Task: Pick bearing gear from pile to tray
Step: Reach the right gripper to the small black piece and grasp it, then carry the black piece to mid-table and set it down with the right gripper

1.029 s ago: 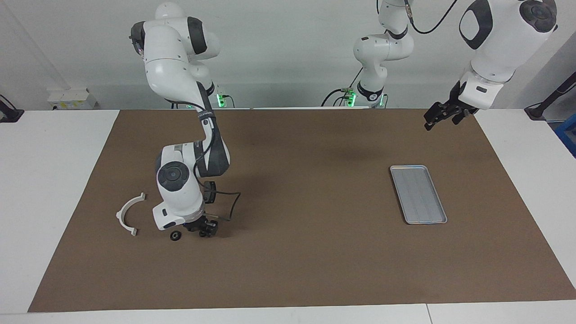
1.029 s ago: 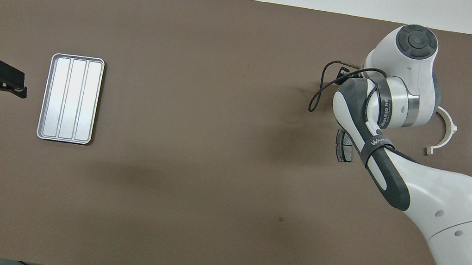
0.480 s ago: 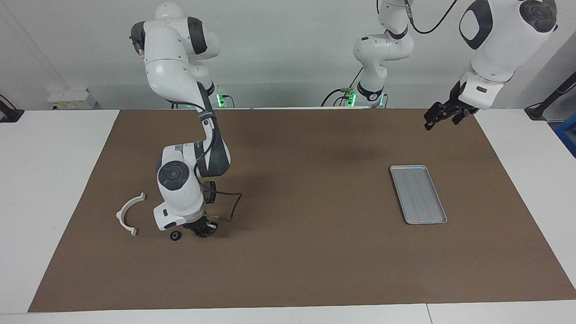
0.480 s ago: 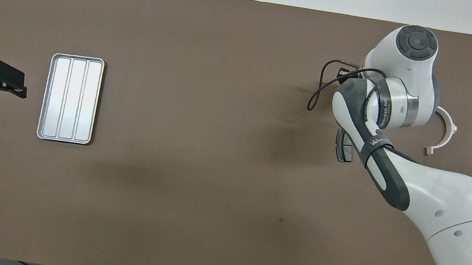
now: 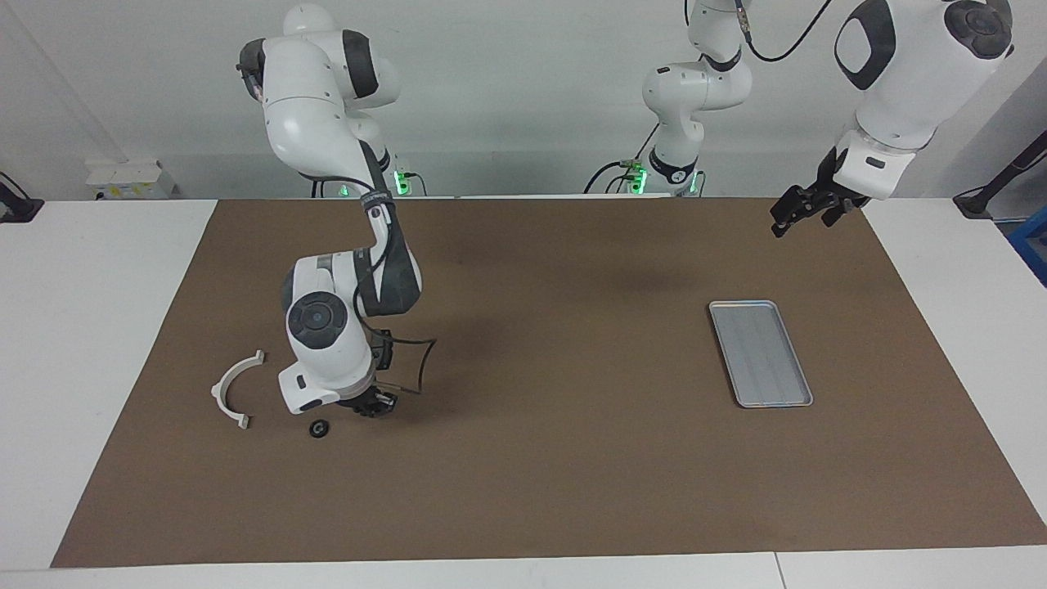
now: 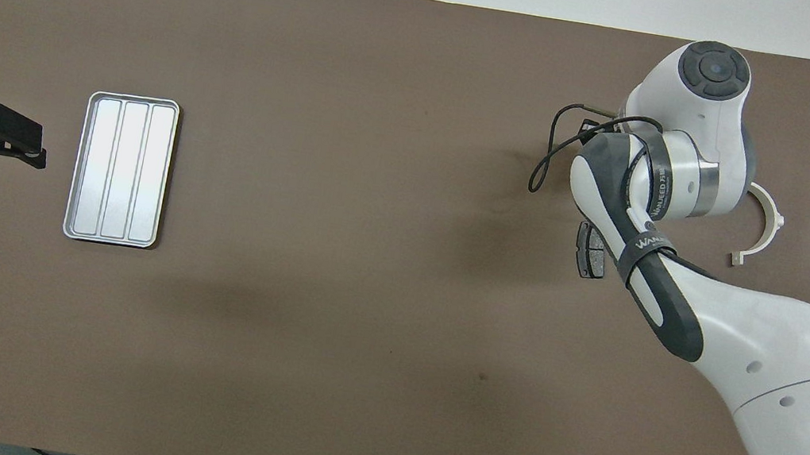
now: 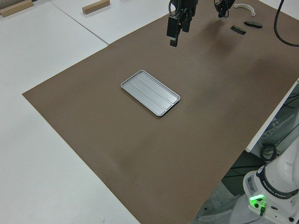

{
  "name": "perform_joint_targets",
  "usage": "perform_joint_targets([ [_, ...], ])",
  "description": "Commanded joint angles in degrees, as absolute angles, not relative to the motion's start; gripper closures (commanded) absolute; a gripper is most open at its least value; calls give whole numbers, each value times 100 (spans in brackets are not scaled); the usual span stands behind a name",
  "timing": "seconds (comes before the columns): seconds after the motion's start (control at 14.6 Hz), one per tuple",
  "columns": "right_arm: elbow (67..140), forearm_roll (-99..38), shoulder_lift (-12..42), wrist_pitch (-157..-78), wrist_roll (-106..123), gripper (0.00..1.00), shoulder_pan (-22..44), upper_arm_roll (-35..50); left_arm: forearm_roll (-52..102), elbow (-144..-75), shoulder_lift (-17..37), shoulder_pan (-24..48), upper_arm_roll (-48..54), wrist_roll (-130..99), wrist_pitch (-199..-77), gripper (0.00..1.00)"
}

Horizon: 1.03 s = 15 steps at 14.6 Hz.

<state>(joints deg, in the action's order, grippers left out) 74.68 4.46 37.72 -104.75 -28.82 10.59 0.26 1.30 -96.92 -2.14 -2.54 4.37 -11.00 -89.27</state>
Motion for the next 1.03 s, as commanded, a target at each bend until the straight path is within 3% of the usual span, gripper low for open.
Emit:
perform_joint_targets([
  [0.0, 6419, 370, 3683, -9214, -3302, 100, 1536, 184, 105, -9756, -325, -264, 440, -1090, -8859, 0],
  [0.27, 5828, -105, 3691, -8815, -6048, 100, 2528, 342, 105, -9756, -325, -264, 439, -1090, -8859, 0],
  [0.55, 5845, -361, 3717, -9604, -7890, 100, 3206, 589, 105, -9756, -325, -264, 440, -1090, -8859, 0],
  [0.96, 5959, 70, 4613, -10826, -8525, 100, 3744, 562, 105, -9756, -325, -264, 439, -1090, -8859, 0],
])
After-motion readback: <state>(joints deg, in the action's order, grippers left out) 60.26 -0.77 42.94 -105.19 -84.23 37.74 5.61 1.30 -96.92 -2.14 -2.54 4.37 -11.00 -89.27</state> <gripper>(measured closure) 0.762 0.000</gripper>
